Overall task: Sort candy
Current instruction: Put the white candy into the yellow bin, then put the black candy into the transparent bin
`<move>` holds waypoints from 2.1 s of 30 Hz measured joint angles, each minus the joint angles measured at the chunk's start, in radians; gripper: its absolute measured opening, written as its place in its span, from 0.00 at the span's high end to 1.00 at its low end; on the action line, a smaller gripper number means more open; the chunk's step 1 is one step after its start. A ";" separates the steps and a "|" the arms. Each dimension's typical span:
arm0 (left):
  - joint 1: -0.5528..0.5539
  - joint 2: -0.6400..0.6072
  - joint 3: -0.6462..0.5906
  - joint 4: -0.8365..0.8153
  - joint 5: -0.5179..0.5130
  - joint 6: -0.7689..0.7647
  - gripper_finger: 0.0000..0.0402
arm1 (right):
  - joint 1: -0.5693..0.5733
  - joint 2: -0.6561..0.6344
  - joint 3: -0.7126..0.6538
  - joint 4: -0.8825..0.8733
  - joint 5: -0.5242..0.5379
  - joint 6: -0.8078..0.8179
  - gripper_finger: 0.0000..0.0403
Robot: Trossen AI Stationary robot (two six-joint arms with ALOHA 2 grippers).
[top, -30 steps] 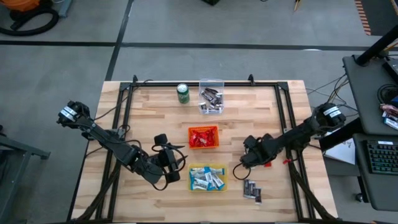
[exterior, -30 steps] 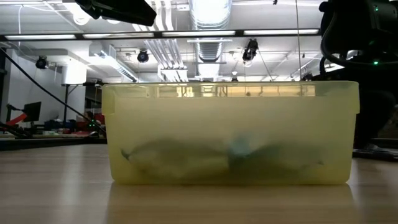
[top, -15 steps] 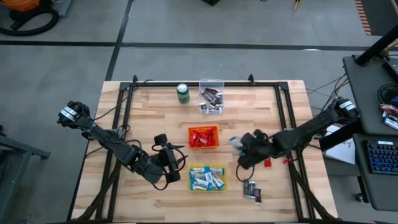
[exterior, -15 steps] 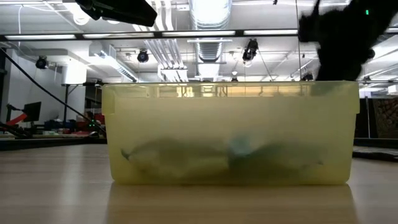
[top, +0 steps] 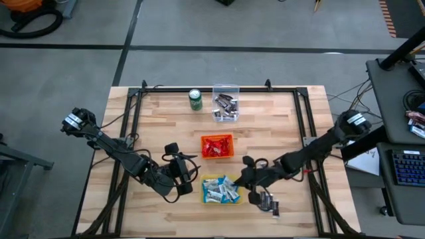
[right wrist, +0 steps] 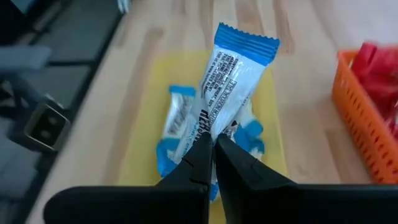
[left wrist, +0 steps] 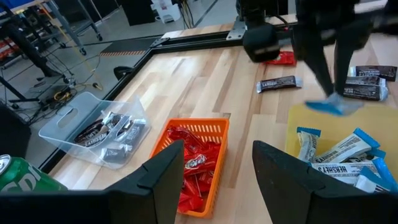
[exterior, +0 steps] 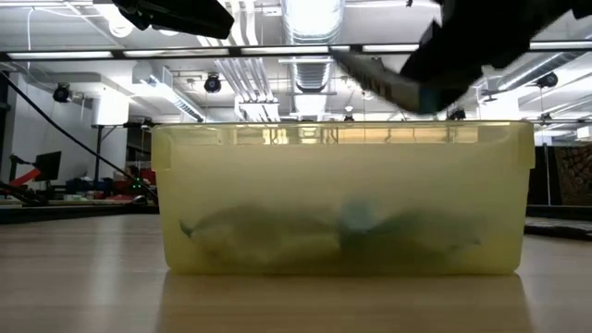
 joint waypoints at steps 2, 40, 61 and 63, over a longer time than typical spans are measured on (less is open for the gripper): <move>0.000 0.000 0.000 0.000 0.000 0.000 0.57 | 0.000 0.032 0.009 -0.001 0.001 0.002 0.98; 0.002 0.000 0.000 0.002 0.002 0.002 0.57 | -0.022 -0.087 0.087 -0.826 -0.003 0.883 0.56; 0.016 0.000 0.000 0.003 0.002 0.005 0.57 | -0.029 0.099 0.086 -0.993 -0.082 1.007 0.56; 0.018 0.000 0.000 0.004 0.002 0.005 0.57 | -0.029 0.117 0.086 -0.991 -0.081 1.003 0.56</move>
